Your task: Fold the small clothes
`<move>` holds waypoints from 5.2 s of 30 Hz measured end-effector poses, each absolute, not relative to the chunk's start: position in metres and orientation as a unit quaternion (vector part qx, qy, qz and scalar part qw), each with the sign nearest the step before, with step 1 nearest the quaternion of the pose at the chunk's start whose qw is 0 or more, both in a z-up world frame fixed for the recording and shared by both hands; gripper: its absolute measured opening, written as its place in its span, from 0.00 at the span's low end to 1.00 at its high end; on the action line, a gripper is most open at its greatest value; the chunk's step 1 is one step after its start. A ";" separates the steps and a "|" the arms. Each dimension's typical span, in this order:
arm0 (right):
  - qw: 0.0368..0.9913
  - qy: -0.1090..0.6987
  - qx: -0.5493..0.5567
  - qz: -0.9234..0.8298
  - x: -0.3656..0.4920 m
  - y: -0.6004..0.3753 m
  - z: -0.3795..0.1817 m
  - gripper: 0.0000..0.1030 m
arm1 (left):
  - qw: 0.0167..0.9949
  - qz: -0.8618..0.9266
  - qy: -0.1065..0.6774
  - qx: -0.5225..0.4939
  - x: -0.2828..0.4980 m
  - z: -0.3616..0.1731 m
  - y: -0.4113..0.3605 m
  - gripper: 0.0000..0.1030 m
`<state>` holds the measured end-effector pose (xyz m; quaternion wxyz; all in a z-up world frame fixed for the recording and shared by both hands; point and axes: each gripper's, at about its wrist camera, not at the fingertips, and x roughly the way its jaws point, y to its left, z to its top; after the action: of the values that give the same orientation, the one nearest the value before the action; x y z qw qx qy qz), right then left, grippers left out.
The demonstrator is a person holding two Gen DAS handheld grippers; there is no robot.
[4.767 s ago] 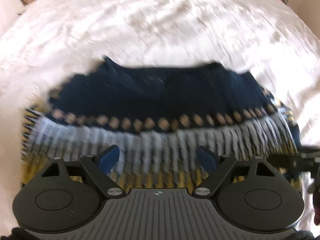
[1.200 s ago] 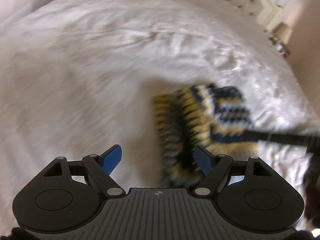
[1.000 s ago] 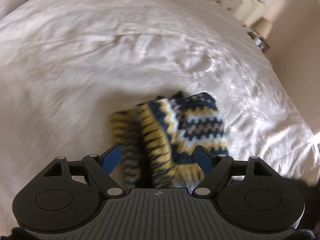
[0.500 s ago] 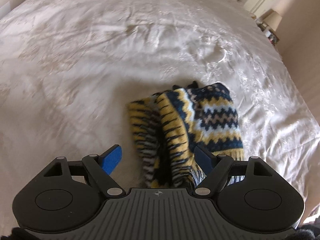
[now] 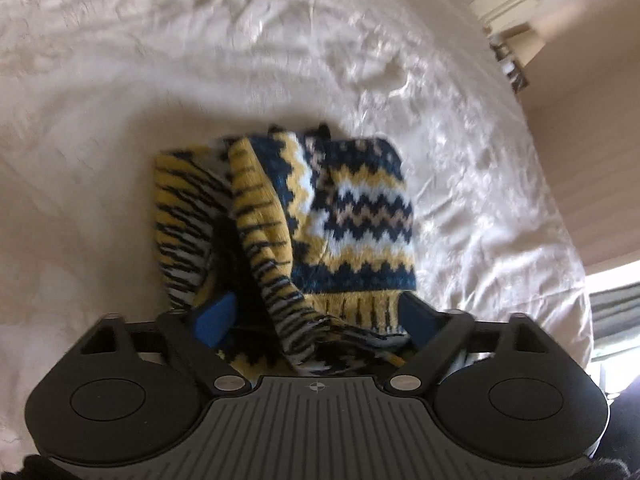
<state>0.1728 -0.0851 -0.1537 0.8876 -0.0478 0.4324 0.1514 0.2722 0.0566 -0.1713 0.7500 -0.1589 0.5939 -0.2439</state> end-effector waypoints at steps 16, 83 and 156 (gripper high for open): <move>0.886 0.435 -0.018 0.160 0.173 -0.090 -0.158 0.23 | 0.749 -0.208 0.599 -0.195 0.289 -0.186 0.049 0.92; 0.879 0.444 0.091 0.146 0.186 -0.134 -0.160 0.64 | 0.791 -0.219 0.559 -0.117 0.309 -0.183 0.057 0.56; 0.872 0.467 0.082 0.123 0.227 -0.147 -0.197 0.79 | 0.839 -0.165 0.514 -0.061 0.300 -0.176 0.088 0.26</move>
<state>0.2275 -0.1468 -0.1975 0.8716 0.0822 0.4674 0.1225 0.3002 0.0880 -0.1757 0.8393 -0.0611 0.5142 -0.1653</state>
